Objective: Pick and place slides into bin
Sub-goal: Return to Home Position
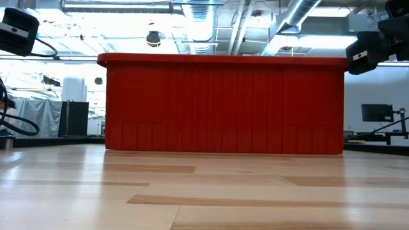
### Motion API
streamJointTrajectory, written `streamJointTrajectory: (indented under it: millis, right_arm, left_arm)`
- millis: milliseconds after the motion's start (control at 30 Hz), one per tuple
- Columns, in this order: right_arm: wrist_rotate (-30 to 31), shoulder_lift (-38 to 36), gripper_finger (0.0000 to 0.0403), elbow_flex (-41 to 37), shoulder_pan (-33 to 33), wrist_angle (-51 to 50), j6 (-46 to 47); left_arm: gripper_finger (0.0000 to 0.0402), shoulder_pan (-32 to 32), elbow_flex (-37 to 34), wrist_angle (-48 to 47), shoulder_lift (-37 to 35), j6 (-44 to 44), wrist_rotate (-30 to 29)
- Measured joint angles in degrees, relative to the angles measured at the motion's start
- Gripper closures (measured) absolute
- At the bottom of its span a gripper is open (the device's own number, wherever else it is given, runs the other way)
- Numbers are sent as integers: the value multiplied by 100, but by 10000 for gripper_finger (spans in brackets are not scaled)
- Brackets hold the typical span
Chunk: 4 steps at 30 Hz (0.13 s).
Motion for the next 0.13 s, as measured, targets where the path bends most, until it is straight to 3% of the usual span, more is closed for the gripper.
streamJointTrajectory:
  millis: [133]
  right_arm:
    - [0, 0, 281, 0, 0, 0, -2]
  left_arm:
    - [299, 0, 0, 0, 0, -15, 0]
